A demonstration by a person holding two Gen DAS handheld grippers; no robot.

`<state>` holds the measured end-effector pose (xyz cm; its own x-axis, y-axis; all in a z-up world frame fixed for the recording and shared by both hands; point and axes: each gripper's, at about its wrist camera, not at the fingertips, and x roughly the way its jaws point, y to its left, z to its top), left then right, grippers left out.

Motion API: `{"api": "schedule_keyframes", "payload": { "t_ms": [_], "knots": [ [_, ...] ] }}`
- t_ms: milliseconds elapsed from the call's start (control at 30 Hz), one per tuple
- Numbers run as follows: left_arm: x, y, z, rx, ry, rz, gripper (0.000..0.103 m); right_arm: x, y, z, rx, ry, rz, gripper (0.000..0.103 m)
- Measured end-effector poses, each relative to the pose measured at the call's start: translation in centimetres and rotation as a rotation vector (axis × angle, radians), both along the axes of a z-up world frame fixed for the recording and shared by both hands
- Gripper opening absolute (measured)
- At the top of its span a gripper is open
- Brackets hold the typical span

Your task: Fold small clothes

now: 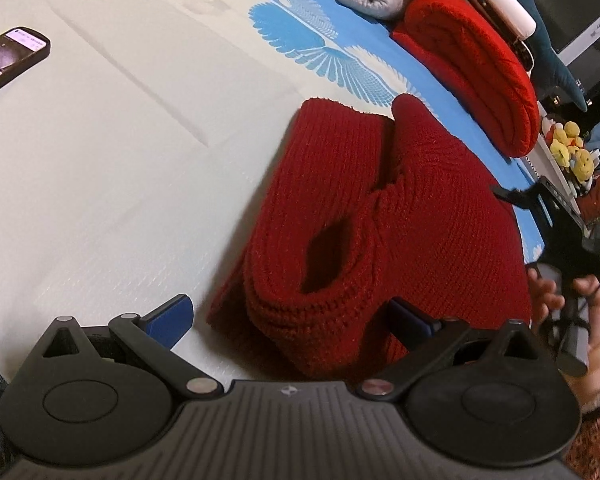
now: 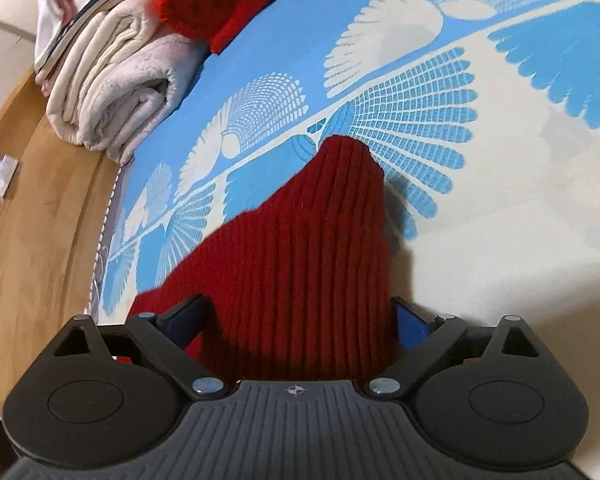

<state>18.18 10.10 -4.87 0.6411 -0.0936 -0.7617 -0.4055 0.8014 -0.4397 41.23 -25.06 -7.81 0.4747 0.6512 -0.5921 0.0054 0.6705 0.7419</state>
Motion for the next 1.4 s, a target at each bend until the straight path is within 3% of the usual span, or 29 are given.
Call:
{"api": "schedule_keyframes", "payload": {
  "t_ms": [67, 133, 200, 267, 333, 400, 500, 600, 733, 867, 1033, 1133, 1200, 1233, 1300, 1333, 1400],
  "knots": [
    [0.0, 0.0, 0.0, -0.002, 0.006, 0.002, 0.103, 0.3, 0.2, 0.0, 0.004, -0.015, 0.001, 0.096],
    [-0.2, 0.0, 0.1, -0.002, 0.003, 0.013, 0.102, 0.3, 0.5, 0.5, -0.047, -0.050, 0.011, 0.073],
    [-0.5, -0.1, 0.5, 0.029, -0.039, 0.035, 0.076, -0.1, 0.9, 1.2, -0.100, -0.094, 0.037, 0.048],
    [-0.7, -0.9, 1.5, 0.119, -0.093, 0.030, 0.061, -0.7, 0.8, 2.0, -0.129, -0.122, 0.039, 0.037],
    [-0.6, -2.2, 2.2, 0.221, -0.128, 0.001, 0.051, -1.3, 0.9, 3.0, -0.163, -0.141, 0.025, 0.031],
    [-0.2, -2.7, 2.5, 0.254, -0.135, -0.009, 0.046, -1.8, 0.9, 4.1, -0.194, -0.188, 0.023, 0.025],
    [1.8, -2.0, 3.1, 0.195, -0.106, -0.033, 0.043, -2.1, -0.8, 4.9, -0.195, -0.225, 0.008, 0.024],
    [5.6, -1.6, 3.8, 0.152, -0.074, -0.125, 0.043, -2.7, -4.6, 4.5, -0.174, -0.211, -0.048, 0.024],
    [14.7, -2.1, 5.0, 0.092, -0.021, -0.285, 0.044, -5.0, -11.1, 2.0, -0.156, -0.171, -0.129, 0.024],
    [24.7, -3.5, 5.3, 0.017, 0.008, -0.383, 0.043, -7.8, -16.3, -1.1, -0.016, -0.142, -0.215, 0.027],
    [34.0, -10.3, 7.5, 0.170, -0.014, -0.478, 0.043, -11.7, -17.9, -2.5, 0.106, -0.127, -0.278, 0.029],
    [36.9, -13.6, 8.0, 0.232, -0.026, -0.523, 0.043, -14.4, -17.0, -2.5, 0.113, -0.143, -0.274, 0.030],
    [37.1, -15.5, 7.9, 0.299, -0.020, -0.534, 0.049, -14.9, -16.5, -2.1, 0.084, -0.160, -0.248, 0.039],
    [37.2, -15.8, 7.7, 0.327, -0.013, -0.524, 0.052, -14.9, -16.8, -2.0, 0.073, -0.153, -0.246, 0.043],
    [36.8, -15.4, 7.4, 0.361, -0.005, -0.496, 0.067, -14.5, -17.9, -1.5, 0.052, -0.117, -0.267, 0.062],
    [36.2, -14.6, 7.3, 0.378, -0.008, -0.470, 0.085, -14.6, -18.5, -1.1, 0.031, -0.122, -0.295, 0.064],
    [34.5, -12.3, 7.2, 0.426, -0.022, -0.398, 0.090, -15.2, -19.6, 0.3, -0.048, -0.205, -0.366, 0.065]
  ]
}}
